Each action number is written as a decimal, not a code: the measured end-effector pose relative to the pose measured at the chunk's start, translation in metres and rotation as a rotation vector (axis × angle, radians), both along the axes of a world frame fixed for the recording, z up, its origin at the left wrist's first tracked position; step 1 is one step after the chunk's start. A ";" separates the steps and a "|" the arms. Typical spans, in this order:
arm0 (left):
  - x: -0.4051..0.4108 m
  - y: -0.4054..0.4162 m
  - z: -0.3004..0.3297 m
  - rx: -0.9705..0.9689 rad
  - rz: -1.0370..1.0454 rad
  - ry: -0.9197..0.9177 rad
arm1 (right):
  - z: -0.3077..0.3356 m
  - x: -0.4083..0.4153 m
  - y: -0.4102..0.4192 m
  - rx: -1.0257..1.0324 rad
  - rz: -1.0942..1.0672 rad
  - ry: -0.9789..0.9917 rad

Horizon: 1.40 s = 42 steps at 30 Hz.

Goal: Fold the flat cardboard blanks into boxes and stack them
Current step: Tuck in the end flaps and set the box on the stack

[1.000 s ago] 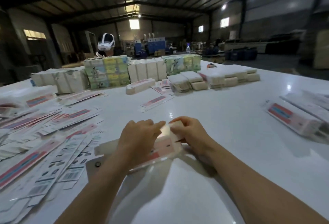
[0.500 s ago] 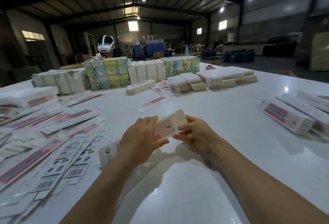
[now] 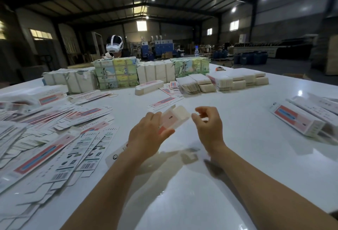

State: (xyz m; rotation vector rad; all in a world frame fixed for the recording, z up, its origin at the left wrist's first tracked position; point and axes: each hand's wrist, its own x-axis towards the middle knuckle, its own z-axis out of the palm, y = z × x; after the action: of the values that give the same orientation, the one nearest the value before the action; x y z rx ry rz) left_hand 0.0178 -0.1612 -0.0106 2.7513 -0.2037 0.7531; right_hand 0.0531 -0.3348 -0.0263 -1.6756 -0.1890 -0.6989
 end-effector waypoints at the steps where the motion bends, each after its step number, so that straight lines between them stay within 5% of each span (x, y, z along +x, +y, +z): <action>1: 0.001 0.001 0.001 -0.016 0.017 0.011 | -0.001 -0.002 0.003 -0.105 -0.016 -0.072; 4: 0.002 0.004 0.000 -0.039 0.030 0.033 | -0.006 -0.006 0.012 -0.291 0.000 -0.146; 19: 0.000 0.006 -0.006 0.118 -0.042 0.107 | -0.001 -0.012 0.014 -0.438 0.340 0.050; 25: 0.000 0.002 -0.008 0.108 -0.011 0.104 | -0.002 -0.019 0.019 -0.152 0.269 0.031; 34: 0.003 -0.007 -0.012 0.197 0.064 0.057 | -0.011 -0.013 0.029 -0.295 0.238 0.048; 38: 0.001 -0.004 -0.011 0.207 0.046 0.004 | -0.001 -0.004 0.018 -0.010 0.124 0.147; 42: 0.000 -0.004 -0.014 0.288 0.029 -0.024 | 0.010 0.003 0.006 0.726 0.379 0.744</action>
State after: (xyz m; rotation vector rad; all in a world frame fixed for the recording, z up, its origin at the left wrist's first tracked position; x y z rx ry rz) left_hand 0.0176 -0.1647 -0.0244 3.0223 -0.2983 0.8216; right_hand 0.0563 -0.3288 -0.0161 -1.0500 0.2529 0.1696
